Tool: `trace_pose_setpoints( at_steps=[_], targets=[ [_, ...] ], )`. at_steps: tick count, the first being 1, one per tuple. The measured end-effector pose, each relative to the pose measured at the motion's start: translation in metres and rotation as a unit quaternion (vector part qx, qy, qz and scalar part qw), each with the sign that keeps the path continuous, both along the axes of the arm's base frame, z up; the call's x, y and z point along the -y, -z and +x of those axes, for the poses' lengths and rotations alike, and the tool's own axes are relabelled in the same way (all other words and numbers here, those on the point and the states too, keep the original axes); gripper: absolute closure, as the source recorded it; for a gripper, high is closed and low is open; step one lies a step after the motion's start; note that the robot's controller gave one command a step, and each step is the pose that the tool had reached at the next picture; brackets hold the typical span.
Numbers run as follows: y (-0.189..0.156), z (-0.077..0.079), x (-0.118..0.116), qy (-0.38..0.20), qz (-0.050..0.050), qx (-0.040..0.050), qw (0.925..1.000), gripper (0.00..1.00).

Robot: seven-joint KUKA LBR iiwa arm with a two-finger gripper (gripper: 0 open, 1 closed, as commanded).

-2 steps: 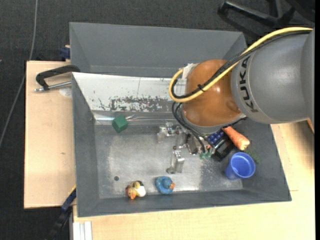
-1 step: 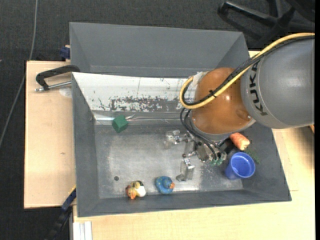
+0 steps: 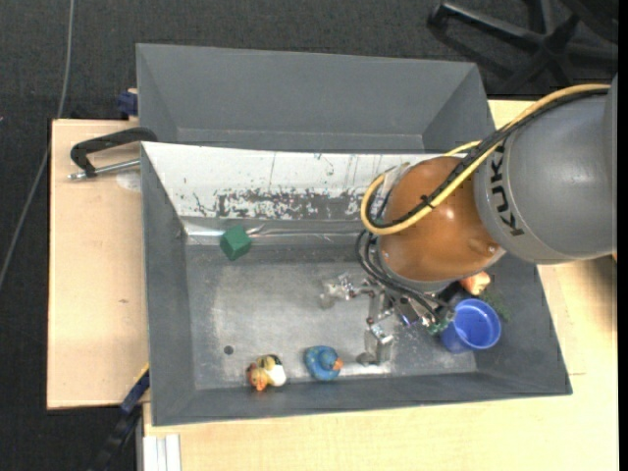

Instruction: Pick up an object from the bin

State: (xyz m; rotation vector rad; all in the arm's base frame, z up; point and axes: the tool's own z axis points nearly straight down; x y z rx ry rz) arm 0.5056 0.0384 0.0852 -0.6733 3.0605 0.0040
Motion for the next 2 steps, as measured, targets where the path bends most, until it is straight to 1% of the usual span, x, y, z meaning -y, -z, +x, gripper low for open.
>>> trace_pose_setpoints(
  at_steps=[1, 2],
  targets=[
    [0.013, -0.005, 0.040, 0.064, 0.000, -0.0059, 0.9979, 0.00],
    [-0.006, -0.002, 0.066, 0.001, 0.000, -0.0001, 1.0000, 0.00]
  ],
)
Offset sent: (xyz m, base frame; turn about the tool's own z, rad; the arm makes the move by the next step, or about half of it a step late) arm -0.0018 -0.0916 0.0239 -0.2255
